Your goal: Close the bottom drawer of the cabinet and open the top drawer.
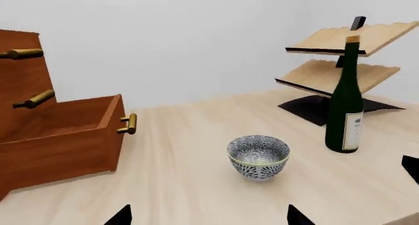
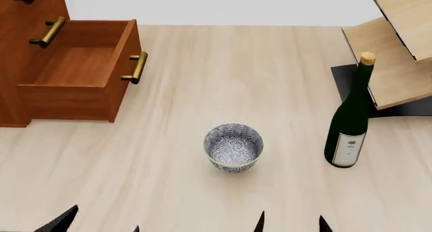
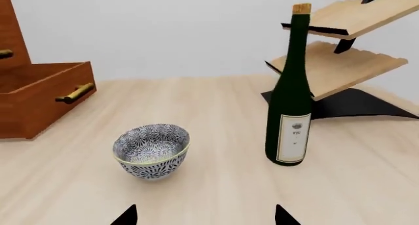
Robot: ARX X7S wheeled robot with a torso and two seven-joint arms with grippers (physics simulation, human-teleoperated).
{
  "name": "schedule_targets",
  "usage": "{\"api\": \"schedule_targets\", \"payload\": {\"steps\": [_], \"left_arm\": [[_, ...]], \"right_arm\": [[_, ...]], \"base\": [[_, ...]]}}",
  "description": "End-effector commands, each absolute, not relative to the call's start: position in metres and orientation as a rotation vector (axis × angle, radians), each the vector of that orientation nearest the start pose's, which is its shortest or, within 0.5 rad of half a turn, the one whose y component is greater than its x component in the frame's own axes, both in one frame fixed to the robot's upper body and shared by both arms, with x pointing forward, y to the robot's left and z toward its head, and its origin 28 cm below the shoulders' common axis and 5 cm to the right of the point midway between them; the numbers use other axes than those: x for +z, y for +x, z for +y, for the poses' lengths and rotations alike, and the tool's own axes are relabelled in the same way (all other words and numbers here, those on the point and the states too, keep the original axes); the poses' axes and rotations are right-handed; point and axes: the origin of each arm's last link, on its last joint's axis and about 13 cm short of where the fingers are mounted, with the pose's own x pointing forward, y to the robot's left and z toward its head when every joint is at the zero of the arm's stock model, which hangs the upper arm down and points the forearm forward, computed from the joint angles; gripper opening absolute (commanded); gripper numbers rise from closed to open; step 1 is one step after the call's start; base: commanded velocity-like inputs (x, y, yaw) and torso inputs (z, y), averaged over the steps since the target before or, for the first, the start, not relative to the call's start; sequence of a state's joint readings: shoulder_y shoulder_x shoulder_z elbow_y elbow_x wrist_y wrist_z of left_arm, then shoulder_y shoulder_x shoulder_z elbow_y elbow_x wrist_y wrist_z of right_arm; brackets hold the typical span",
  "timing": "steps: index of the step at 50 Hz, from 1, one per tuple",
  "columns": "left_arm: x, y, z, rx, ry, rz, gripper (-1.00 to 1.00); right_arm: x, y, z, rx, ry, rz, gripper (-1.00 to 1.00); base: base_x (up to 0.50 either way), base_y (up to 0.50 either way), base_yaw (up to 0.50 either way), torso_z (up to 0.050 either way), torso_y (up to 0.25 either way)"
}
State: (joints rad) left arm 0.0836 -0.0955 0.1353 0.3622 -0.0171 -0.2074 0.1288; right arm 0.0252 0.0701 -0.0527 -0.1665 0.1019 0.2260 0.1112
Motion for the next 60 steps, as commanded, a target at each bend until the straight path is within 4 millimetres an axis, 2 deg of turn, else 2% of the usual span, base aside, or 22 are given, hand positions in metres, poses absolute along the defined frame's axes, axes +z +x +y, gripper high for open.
{"api": "schedule_targets", "payload": {"steps": [1,5,8,12,16,18,19,33,35,37,38,41,43,44,46,47,48,49,51,54,56,60], "left_arm": [[0.116,0.185,0.195,-0.291,0.114,-0.139,1.0],[0.138,0.187,0.194,-0.281,0.112,-0.159,1.0],[0.149,0.181,0.191,-0.29,0.129,-0.185,1.0],[0.173,0.177,0.191,-0.302,0.109,-0.198,1.0],[0.186,0.178,0.194,-0.309,0.094,-0.21,1.0],[0.189,0.174,0.197,-0.308,0.06,-0.202,1.0],[0.186,0.172,0.198,-0.303,0.057,-0.196,1.0],[0.186,0.172,0.198,-0.303,0.057,-0.196,1.0],[0.19,0.175,0.206,-0.322,-0.076,-0.176,1.0],[0.194,0.179,0.217,-0.208,-0.046,-0.239,1.0],[0.194,0.182,0.225,-0.175,-0.108,-0.27,1.0],[0.196,0.19,0.242,-0.058,-0.141,-0.272,1.0],[0.198,0.191,0.253,-0.019,-0.237,-0.315,1.0],[0.207,0.192,0.257,-0.015,-0.271,-0.337,1.0],[0.203,0.194,0.266,0.057,-0.293,-0.355,1.0],[0.204,0.193,0.274,0.059,-0.401,-0.39,1.0],[0.211,0.194,0.279,0.096,-0.419,-0.4,1.0],[0.214,0.193,0.285,0.143,-0.453,-0.427,1.0],[0.216,0.188,0.292,0.231,-0.415,-0.503,1.0],[0.218,0.177,0.298,0.281,-0.544,-0.615,1.0],[0.217,0.167,0.307,0.397,-0.6,-0.728,1.0],[0.215,0.16,0.318,0.493,-0.677,-0.808,1.0]], "right_arm": [[0.093,0.21,-0.104,-0.038,0.004,-0.021,1.0],[0.118,0.204,-0.105,-0.013,0.018,-0.054,1.0],[0.13,0.2,-0.105,0.003,0.004,-0.055,1.0],[0.154,0.193,-0.107,0.012,0.003,-0.083,1.0],[0.171,0.187,-0.109,0.052,0.059,-0.092,1.0],[0.169,0.185,-0.11,0.069,0.086,-0.087,1.0],[0.162,0.186,-0.11,0.053,0.092,-0.073,1.0],[0.162,0.186,-0.11,0.053,0.092,-0.073,1.0],[0.166,0.185,-0.111,0.041,0.087,-0.115,1.0],[0.168,0.184,-0.112,0.038,0.087,-0.113,1.0],[0.169,0.183,-0.113,0.037,0.086,-0.115,1.0],[0.172,0.18,-0.113,0.027,0.062,-0.134,1.0],[0.174,0.178,-0.114,0.027,0.068,-0.142,1.0],[0.174,0.178,-0.114,0.027,0.07,-0.141,1.0],[0.174,0.177,-0.115,0.048,0.134,-0.128,1.0],[0.175,0.176,-0.116,0.04,0.128,-0.137,1.0],[0.175,0.176,-0.116,0.026,0.109,-0.144,1.0],[0.175,0.176,-0.117,0.007,0.087,-0.154,1.0],[0.174,0.176,-0.117,0.01,0.096,-0.154,1.0],[0.173,0.175,-0.116,0.024,0.112,-0.16,1.0],[0.172,0.174,-0.116,0.052,0.16,-0.154,1.0],[0.171,0.175,-0.118,0.002,0.098,-0.166,1.0]], "base": [[0.0,0.0,0.0,0.05,0.027],[0.0,0.0,0.0,0.05,0.027],[0.0,0.0,0.0,0.05,0.029],[0.0,0.0,0.0,0.05,0.028],[0.0,0.0,0.0,0.05,0.028],[0.0,0.0,0.0,0.05,0.027],[0.0,0.0,0.0,0.05,0.027],[0.0,0.0,0.0,0.046,0.026],[0.0,0.0,0.0,0.0,0.0],[0.0,0.0,0.0,0.0,0.0],[0.0,0.0,0.0,0.0,0.0],[0.0,0.0,0.0,0.0,0.0],[0.0,0.0,0.0,0.0,0.0],[0.0,0.0,0.0,0.0,0.0],[0.0,0.0,0.0,0.0,0.0],[0.0,0.0,0.0,0.0,0.0],[0.0,0.0,0.0,0.0,0.0],[0.0,0.0,0.0,0.0,0.0],[0.0,0.0,0.0,0.0,0.0],[0.0,0.0,0.0,0.0,0.0],[0.0,0.0,0.0,0.0,0.0],[0.0,0.0,0.0,0.0,0.0]]}}
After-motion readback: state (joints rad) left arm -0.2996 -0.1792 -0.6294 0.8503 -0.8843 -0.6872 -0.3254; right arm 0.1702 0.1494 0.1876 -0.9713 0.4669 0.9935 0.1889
